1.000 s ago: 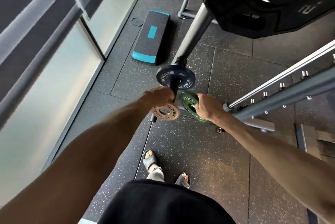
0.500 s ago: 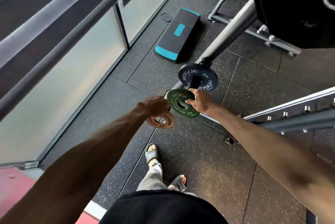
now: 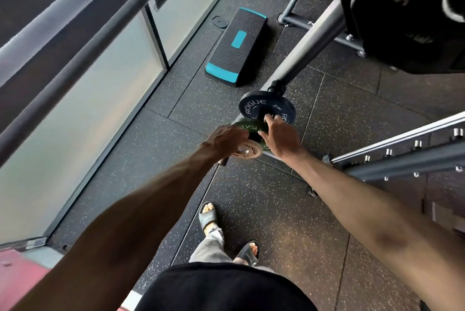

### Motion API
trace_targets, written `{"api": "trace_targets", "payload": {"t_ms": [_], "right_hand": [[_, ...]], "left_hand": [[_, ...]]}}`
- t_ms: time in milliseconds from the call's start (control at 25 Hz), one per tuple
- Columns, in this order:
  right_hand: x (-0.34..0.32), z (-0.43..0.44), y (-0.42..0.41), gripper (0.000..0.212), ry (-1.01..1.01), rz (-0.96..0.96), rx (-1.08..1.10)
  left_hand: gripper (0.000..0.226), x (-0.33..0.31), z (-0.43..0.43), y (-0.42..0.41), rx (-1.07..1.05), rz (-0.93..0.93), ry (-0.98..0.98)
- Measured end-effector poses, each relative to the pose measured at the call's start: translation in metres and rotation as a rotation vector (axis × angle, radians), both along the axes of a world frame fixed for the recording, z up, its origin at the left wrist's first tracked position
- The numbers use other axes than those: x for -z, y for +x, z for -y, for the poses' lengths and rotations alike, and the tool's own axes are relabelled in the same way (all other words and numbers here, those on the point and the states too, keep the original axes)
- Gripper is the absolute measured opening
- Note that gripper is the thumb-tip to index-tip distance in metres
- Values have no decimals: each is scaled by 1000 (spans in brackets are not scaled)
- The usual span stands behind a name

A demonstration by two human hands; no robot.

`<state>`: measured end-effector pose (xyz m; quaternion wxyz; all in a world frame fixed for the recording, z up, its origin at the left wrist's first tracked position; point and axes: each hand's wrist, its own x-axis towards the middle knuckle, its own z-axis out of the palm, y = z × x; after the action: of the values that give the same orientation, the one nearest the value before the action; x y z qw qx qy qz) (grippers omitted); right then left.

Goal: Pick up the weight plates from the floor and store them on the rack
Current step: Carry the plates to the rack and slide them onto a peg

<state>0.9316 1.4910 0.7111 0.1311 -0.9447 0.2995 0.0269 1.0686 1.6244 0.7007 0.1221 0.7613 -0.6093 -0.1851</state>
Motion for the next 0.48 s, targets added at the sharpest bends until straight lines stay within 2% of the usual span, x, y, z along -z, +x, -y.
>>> {"api": "trace_targets", "payload": {"t_ms": [120,240,320,480], "right_hand": [[4,-5,-25,34,-66,132,38],[13,-19,-50,31,-48,284,123],[21,-25,-57,28,26,262,142],[34,-23,-54,25,133,69,151]], "left_hand": [[9,-5,11,-2,37,14,-39],[11,-5,17,-5,59,-20,-93],[13,-3,20,-7,38,-44,-142],[11,6,23,-9,10,10,-162]]}}
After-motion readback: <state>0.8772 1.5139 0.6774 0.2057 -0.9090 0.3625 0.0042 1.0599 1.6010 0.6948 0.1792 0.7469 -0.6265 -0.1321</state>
